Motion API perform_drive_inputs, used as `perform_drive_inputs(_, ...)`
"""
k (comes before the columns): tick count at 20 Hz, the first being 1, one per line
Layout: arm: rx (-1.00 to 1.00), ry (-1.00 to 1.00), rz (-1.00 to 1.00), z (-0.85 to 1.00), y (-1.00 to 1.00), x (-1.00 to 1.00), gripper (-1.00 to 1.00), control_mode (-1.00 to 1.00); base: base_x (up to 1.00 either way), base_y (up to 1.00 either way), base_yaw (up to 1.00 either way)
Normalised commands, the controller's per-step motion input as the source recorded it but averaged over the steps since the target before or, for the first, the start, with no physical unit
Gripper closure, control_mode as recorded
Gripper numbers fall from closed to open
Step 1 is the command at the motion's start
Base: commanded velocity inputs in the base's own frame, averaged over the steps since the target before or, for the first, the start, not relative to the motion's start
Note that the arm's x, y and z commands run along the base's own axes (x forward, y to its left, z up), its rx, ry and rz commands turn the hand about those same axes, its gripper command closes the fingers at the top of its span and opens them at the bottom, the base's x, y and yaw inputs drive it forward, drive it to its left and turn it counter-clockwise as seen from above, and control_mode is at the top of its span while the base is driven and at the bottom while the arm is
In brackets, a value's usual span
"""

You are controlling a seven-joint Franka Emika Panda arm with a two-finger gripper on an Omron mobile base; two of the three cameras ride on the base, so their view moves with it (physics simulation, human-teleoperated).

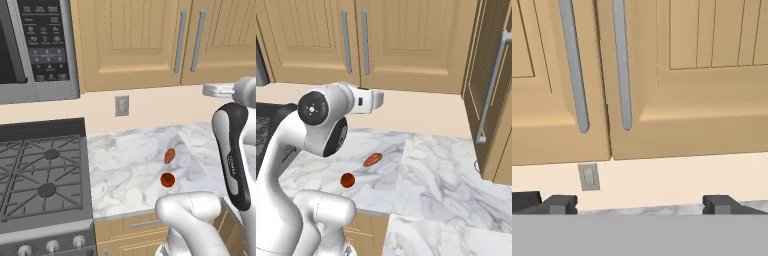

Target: Pick the pan from the cabinet and place it on the stove. Then turn on the stove burner for the pan.

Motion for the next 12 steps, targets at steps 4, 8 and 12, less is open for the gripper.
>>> perform_drive_inputs(4,0.00,-0.22,0.00,0.34,0.00,-0.05,-1.00,-1.00,0.00,0.00,0.00)
perform_drive_inputs(8,0.00,-0.16,0.00,0.44,0.00,0.00,-1.00,-1.00,0.00,0.00,0.00)
perform_drive_inputs(12,0.00,-0.08,0.00,0.37,0.00,0.04,-1.00,-1.00,0.00,0.00,0.00)
